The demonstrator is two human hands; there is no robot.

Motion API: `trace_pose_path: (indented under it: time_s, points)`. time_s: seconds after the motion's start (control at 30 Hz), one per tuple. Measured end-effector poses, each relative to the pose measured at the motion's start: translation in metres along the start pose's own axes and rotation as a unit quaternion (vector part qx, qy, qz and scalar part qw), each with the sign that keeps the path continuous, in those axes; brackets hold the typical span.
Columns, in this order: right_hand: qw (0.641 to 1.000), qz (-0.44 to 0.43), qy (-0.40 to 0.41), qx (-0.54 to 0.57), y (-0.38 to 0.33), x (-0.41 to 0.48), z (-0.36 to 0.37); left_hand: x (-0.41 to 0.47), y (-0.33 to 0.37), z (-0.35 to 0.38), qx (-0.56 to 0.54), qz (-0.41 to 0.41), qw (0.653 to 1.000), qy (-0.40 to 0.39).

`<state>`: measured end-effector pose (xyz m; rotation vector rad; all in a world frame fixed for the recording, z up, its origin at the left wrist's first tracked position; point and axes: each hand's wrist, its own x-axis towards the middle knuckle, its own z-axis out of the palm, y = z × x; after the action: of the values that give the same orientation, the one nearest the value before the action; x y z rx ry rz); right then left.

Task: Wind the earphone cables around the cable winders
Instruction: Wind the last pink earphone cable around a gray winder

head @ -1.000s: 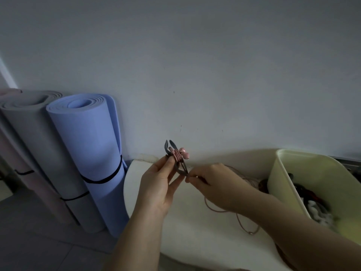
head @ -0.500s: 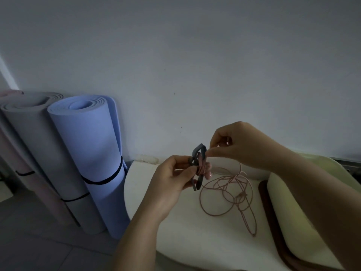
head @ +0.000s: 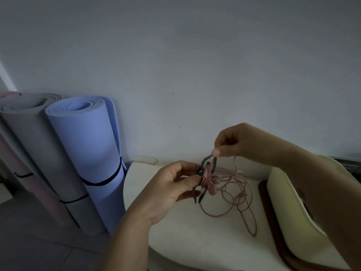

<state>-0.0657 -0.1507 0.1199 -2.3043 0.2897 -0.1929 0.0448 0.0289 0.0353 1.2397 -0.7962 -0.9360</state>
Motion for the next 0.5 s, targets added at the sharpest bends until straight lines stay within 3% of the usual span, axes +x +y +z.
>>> trace_pose_path:
  time_s: [0.1,0.2,0.3,0.33,0.4,0.5]
  points:
    - [0.975,0.038,-0.066,0.207,0.024,0.003,0.009,-0.001,0.002,0.002,-0.082,0.005,0.996,-0.037]
    - [0.934,0.049,-0.12,0.334,0.043,0.006,0.045,0.001,0.005,0.008,-0.176,0.025,0.983,-0.04]
    - [0.897,0.089,-0.033,0.431,0.038,0.006,0.081,0.004,0.005,0.012,-0.231,0.044,0.972,0.02]
    - [0.901,0.096,0.011,0.423,0.035,0.006,0.088,0.005,0.003,0.012,-0.25,0.046,0.966,0.045]
    - [0.949,0.101,0.08,0.288,0.028,0.007,0.097,0.009,-0.001,0.009,-0.285,0.045,0.953,0.094]
    - [0.99,0.072,0.099,0.07,0.015,0.006,0.099,0.012,-0.005,0.007,-0.291,0.061,0.943,0.15]
